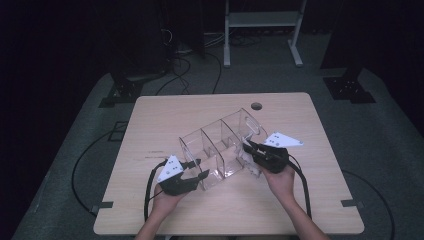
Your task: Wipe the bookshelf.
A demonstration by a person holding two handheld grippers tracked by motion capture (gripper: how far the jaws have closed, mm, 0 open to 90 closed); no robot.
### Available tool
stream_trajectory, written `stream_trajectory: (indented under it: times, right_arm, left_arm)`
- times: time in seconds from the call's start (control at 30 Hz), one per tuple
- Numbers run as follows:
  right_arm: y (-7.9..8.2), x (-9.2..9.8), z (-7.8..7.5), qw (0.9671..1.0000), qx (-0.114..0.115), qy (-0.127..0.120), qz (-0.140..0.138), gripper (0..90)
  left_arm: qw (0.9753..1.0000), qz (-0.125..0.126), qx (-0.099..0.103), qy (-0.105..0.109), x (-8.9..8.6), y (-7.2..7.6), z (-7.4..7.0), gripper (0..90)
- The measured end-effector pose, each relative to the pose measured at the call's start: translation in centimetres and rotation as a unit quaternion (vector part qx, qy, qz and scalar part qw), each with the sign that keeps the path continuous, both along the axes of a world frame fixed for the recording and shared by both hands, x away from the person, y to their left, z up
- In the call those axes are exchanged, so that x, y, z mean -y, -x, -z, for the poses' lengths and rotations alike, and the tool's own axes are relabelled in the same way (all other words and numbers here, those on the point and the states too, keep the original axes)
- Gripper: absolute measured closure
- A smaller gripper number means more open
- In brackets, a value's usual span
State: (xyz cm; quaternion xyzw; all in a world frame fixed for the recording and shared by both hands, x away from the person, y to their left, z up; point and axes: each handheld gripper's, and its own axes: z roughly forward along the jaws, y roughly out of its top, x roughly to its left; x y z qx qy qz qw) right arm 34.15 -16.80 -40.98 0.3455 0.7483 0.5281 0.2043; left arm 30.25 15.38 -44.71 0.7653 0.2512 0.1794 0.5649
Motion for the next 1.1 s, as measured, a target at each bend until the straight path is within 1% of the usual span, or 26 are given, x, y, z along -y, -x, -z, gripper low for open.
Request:
stream_trajectory:
  times: [0.07,0.13,0.17,0.2,0.3,0.33,0.4,0.43,0.57,0.6,0.63,0.67,0.73,0.8,0.9,0.93,0.97,1.1]
  right_arm:
    - [-0.4,-0.3,-0.1,1.0000,-0.001,0.007,0.001,78.1]
    - [-0.7,-0.2,0.0,1.0000,-0.006,0.006,0.002,78.1]
    - [-0.7,-0.1,0.0,0.9999,-0.010,0.004,0.002,78.2]
    - [-0.6,-0.1,0.1,0.9999,-0.008,0.007,0.002,78.2]
    - [-0.2,0.2,0.5,0.9999,-0.010,0.009,0.002,78.2]
    - [0.2,0.6,1.4,0.9998,-0.018,0.010,0.003,78.2]
    - [0.4,0.7,2.1,0.9996,-0.026,0.012,0.004,78.2]
    - [0.5,0.8,2.7,0.9994,-0.032,0.013,0.005,78.2]
    - [0.4,0.8,4.9,0.9980,-0.059,0.021,0.007,78.2]
    - [0.4,0.8,4.9,0.9980,-0.059,0.021,0.007,78.2]
    - [0.3,0.7,5.5,0.9976,-0.063,0.025,0.008,78.2]
    - [0.0,0.6,6.7,0.9963,-0.082,0.026,0.008,78.1]
    - [-0.2,0.5,7.3,0.9954,-0.090,0.032,0.009,78.1]
    - [-0.4,0.4,7.8,0.9944,-0.100,0.034,0.010,78.0]
    - [-0.5,0.4,7.8,0.9940,-0.103,0.037,0.009,78.0]
    - [-0.4,0.4,7.3,0.9943,-0.098,0.041,0.008,78.0]
    - [-0.3,0.5,7.0,0.9947,-0.095,0.037,0.009,78.0]
    - [0.1,0.7,5.2,0.9976,-0.067,0.014,0.011,78.0]
  left_arm:
    - [1.0000,0.001,0.000,0.000,0.0,0.0,0.0,48.6]
    - [1.0000,0.001,0.000,0.000,0.0,0.0,0.0,48.6]
    - [1.0000,0.001,0.000,0.000,0.0,0.0,0.0,48.6]
    - [1.0000,0.001,0.000,0.000,0.0,0.0,0.0,48.6]
    - [1.0000,0.000,0.000,0.000,0.0,0.0,0.0,48.6]
    - [1.0000,0.000,0.000,0.000,0.0,0.0,0.0,48.6]
    - [1.0000,0.000,0.000,0.000,0.0,0.0,0.0,48.6]
    - [1.0000,-0.001,0.000,0.000,0.0,0.0,0.0,48.6]
    - [1.0000,-0.001,0.000,0.001,0.1,0.0,0.0,48.6]
    - [1.0000,-0.001,0.000,0.001,0.1,0.0,0.0,48.6]
    - [1.0000,-0.001,0.000,0.001,0.1,0.0,0.0,48.6]
    - [1.0000,-0.002,0.001,0.001,0.1,0.0,0.0,48.6]
    - [1.0000,-0.003,0.001,0.001,0.0,-0.1,0.0,48.6]
    - [1.0000,-0.003,0.001,0.001,0.0,-0.1,0.0,48.6]
    - [1.0000,-0.004,0.001,0.001,0.0,-0.1,0.0,48.6]
    - [1.0000,-0.004,0.001,0.002,0.1,0.0,0.0,48.6]
    - [1.0000,-0.004,0.000,0.002,0.0,0.0,0.0,48.6]
    - [1.0000,-0.004,0.001,0.001,0.1,0.0,0.0,48.6]
